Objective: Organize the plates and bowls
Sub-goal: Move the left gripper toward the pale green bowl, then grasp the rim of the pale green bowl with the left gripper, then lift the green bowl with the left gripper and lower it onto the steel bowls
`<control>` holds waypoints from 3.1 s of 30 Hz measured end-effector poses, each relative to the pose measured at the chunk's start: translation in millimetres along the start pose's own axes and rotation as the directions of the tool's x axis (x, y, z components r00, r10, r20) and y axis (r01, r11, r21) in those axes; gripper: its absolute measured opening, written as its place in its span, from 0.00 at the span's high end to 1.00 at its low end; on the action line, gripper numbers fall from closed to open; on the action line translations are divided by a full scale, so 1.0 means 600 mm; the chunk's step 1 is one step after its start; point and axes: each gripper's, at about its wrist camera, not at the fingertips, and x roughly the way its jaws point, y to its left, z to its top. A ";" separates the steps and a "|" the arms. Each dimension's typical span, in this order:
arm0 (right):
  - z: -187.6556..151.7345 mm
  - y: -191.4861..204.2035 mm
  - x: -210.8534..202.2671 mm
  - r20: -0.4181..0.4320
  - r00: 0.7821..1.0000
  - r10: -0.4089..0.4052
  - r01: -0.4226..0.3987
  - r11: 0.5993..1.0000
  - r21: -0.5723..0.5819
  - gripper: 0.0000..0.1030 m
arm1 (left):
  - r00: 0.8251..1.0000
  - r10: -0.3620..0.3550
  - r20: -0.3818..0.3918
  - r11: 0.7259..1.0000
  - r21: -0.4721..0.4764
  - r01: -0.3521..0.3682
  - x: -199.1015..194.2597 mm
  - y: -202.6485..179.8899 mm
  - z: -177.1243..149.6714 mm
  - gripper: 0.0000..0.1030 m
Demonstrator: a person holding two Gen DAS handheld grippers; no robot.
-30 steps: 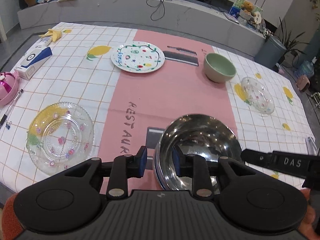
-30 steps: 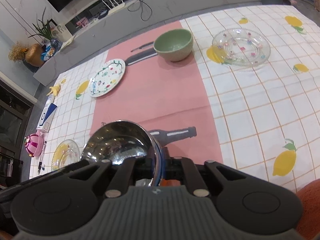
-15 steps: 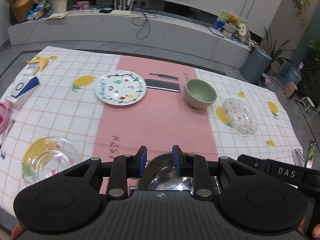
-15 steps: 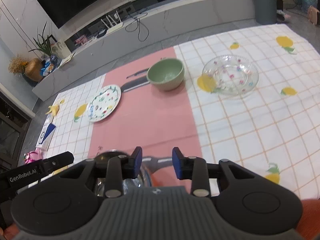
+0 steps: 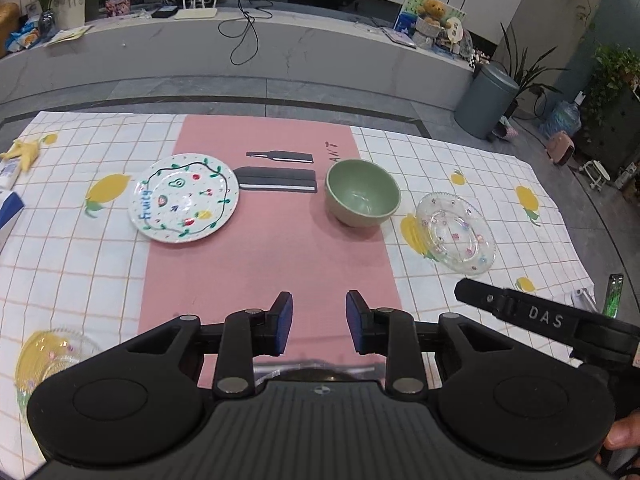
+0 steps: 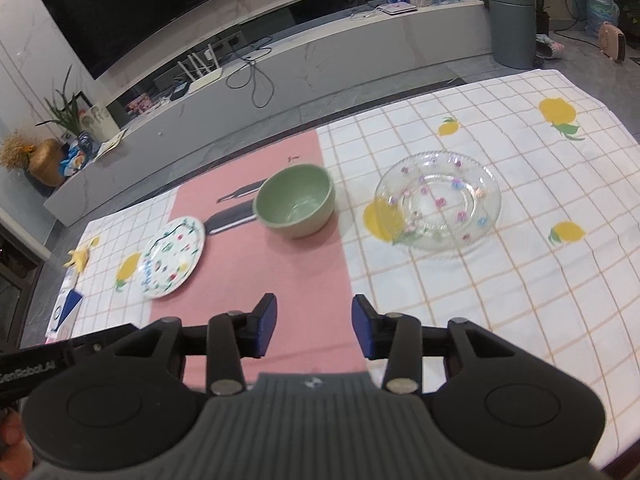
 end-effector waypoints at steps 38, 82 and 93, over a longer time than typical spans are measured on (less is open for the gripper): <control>0.131 -0.022 0.233 -0.085 0.995 0.053 -0.052 0.998 0.025 0.58 | 0.995 -0.045 -0.092 0.991 -0.128 0.033 0.255 0.014 0.141 0.58; 0.126 -0.014 0.266 -0.181 0.981 0.070 -0.066 0.997 0.026 0.82 | 0.984 0.103 -0.147 0.994 -0.025 -0.108 0.306 -0.019 0.140 0.84; 0.120 -0.019 0.271 -0.166 0.985 0.044 -0.039 0.999 0.037 0.82 | 0.979 0.095 -0.178 0.993 -0.054 -0.107 0.323 -0.010 0.132 0.88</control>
